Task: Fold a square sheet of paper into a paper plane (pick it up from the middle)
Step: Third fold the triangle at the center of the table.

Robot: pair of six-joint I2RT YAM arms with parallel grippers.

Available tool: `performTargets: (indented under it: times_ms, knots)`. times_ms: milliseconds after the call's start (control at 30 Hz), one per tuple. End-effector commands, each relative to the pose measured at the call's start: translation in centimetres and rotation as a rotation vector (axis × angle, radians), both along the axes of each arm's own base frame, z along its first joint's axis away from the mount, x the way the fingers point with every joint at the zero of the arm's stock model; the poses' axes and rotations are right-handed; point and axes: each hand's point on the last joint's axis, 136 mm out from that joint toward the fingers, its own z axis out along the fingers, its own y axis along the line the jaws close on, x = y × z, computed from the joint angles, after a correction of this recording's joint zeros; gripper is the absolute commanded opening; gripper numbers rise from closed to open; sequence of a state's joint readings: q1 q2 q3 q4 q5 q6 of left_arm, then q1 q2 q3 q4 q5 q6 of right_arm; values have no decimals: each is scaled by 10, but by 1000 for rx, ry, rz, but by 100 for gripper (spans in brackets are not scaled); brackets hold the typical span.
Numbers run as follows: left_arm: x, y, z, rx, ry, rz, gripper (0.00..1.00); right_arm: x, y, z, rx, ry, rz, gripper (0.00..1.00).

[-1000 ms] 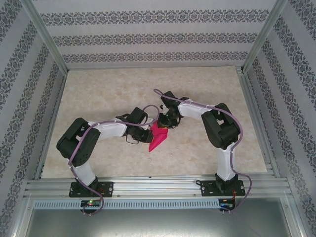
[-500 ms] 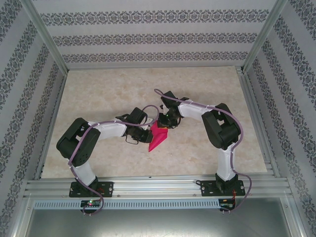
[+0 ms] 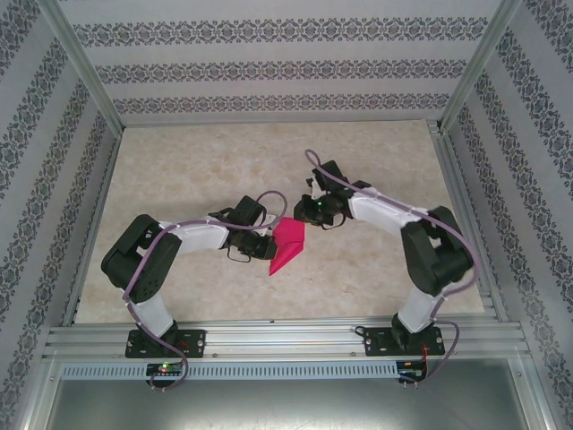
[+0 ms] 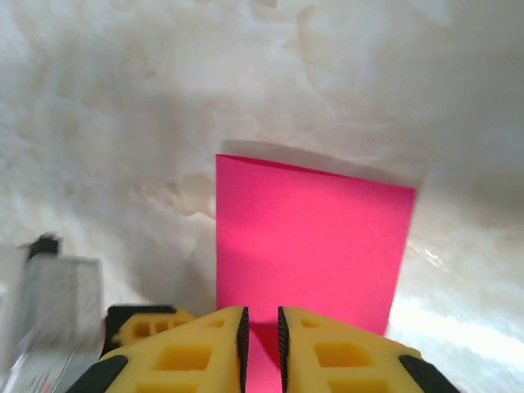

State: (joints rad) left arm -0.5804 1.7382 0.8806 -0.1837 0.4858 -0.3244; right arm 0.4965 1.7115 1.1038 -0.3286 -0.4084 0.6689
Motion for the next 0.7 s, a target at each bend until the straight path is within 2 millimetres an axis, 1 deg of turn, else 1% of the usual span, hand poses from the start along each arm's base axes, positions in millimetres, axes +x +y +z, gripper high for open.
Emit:
performTargets:
  times_ms: [0, 67, 200, 300, 367, 500, 600, 667]
  knots:
    - [0, 7, -2, 7, 13, 41, 11, -12, 5, 11, 114, -34, -57, 16]
    - [0, 6, -1, -1, 11, 43, 11, -25, 9, 11, 169, -40, -82, 10]
    - [0, 7, -4, -3, 15, 53, 11, -55, 21, 7, 248, -51, -111, 4]
    - [-1, 7, -7, -2, 19, 53, 10, -76, 33, 4, 274, -76, -118, 3]
    - [-2, 7, -8, -2, 21, 52, 11, -88, 42, -1, 269, -64, -105, 3]
    - [-5, 6, -6, -15, 32, 44, 11, -104, 62, -14, 276, -16, -88, 2]
    - [-8, 6, -6, -19, 37, 34, 11, -112, 78, -23, 282, 16, -62, 2]
    - [-8, 7, -8, -13, 38, 32, 11, -114, 81, -31, 264, 42, -65, 2]
